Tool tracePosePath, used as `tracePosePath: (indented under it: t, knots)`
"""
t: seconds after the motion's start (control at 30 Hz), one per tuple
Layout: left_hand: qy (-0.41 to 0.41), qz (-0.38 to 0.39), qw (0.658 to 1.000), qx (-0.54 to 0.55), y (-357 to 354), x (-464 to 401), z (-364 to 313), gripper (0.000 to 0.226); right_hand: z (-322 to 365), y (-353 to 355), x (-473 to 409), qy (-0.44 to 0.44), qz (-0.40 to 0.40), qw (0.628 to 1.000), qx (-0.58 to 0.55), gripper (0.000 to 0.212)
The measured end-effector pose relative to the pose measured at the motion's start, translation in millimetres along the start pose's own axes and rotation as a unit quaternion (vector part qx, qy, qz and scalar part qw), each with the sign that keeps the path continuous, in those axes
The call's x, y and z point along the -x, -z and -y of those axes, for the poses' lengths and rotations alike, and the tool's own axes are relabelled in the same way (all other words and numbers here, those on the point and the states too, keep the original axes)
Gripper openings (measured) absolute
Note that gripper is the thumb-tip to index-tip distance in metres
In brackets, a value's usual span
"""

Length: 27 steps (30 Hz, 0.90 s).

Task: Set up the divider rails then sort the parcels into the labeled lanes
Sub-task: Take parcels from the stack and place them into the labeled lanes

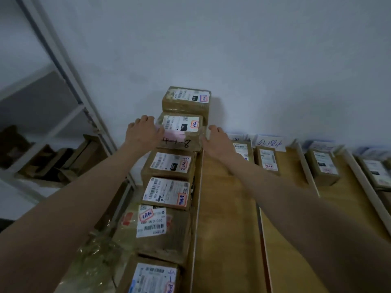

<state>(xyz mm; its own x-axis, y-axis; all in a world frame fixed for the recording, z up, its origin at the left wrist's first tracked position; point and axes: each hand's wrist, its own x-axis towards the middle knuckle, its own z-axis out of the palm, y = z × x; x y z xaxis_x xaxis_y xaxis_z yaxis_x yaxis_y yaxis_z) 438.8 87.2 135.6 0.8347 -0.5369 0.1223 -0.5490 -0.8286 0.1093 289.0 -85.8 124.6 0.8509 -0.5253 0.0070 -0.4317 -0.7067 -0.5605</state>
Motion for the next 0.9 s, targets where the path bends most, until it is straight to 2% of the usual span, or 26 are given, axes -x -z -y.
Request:
tracePosePath:
  t: [0.13,0.23,0.37,0.43,0.5,0.67,0.8,0.9]
  knots:
    - [0.014,0.023,0.999,0.039,-12,-22,9,0.057,18,-8,-17,-0.034,0.012,0.999,-0.034,0.044]
    - [0.068,0.067,0.986,0.137,-23,-31,6,0.063,29,-12,-25,-0.084,0.036,0.990,-0.104,0.044]
    - [0.150,0.109,0.918,0.350,-39,-35,-1,0.059,35,-17,-30,-0.169,0.059,0.952,-0.248,0.042]
    - [0.179,0.100,0.892,0.404,-42,-33,-3,0.058,35,-22,-29,-0.181,0.058,0.932,-0.310,0.042]
    - [0.194,0.089,0.882,0.420,-42,-29,-5,0.058,33,-25,-29,-0.184,0.050,0.916,-0.353,0.043]
    - [0.187,0.032,0.863,0.468,-29,-19,-2,0.052,34,-16,-17,-0.176,0.021,0.896,-0.407,0.047]
    - [0.150,-0.015,0.857,0.492,-9,-16,10,0.038,28,-8,1,-0.182,0.077,0.876,-0.440,0.055]
    - [0.093,-0.001,0.870,0.484,4,-14,16,0.038,24,-4,15,-0.170,0.088,0.897,-0.398,0.054]
